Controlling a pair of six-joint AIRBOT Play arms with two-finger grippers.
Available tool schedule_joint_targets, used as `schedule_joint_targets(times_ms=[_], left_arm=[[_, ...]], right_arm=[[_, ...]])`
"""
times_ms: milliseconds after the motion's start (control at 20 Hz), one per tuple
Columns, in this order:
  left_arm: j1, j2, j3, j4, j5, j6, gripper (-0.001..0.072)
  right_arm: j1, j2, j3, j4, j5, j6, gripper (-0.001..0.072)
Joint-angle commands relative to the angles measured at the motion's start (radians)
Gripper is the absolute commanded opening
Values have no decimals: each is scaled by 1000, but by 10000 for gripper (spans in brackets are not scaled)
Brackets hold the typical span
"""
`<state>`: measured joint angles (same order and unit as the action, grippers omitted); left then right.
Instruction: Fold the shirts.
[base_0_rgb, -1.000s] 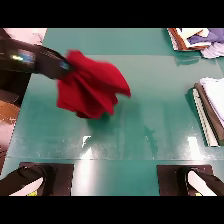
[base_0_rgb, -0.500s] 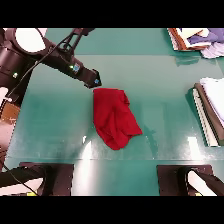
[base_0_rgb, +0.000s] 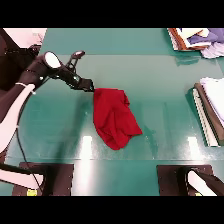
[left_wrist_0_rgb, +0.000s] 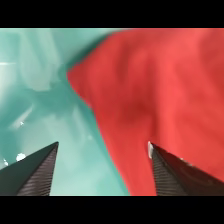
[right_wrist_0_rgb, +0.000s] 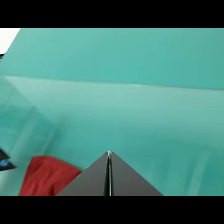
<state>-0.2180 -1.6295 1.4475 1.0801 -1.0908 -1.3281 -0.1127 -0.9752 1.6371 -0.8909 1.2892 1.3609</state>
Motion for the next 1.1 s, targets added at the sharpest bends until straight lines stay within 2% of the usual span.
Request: schedule_joint_targets(times_ms=[0,150,200,250,300,350,400,450,600,700,750,800,850,1050], left_arm=[[10,-108,-16,-177,131,63,658],[8,-126,-15,-222,198,79,655],[8,-126,-15,-230,208,79,527],[8,-126,-15,-231,212,80,353],[8,-126,-15,-228,212,80,256],[8,-126,-15,-227,211,80,195],[8,-126,-15,-227,208,80,71],[8,-125,-14,-224,203,80,31],[41,-109,14,-173,109,79,29],[75,-55,24,-91,64,79,29],[90,-19,24,-48,43,79,29],[102,11,24,-15,23,80,30],[109,42,24,19,5,80,29],[110,89,24,42,-35,80,30]], right_arm=[[1,-11,0,-1,51,0,16],[1,-55,0,0,145,25,16],[2,-79,0,1,188,30,16],[8,-103,0,0,226,30,16],[21,-131,0,0,257,30,16],[42,-160,0,-1,277,30,16],[63,-187,-5,0,285,30,16],[89,-208,-32,-1,279,30,16],[154,-239,-210,-1,234,29,16],[198,-239,-383,1,149,29,18],[225,-240,-472,2,95,26,106],[250,-245,-548,2,47,25,384],[278,-263,-613,10,3,24,557],[409,-405,-695,43,-110,-69,557]])
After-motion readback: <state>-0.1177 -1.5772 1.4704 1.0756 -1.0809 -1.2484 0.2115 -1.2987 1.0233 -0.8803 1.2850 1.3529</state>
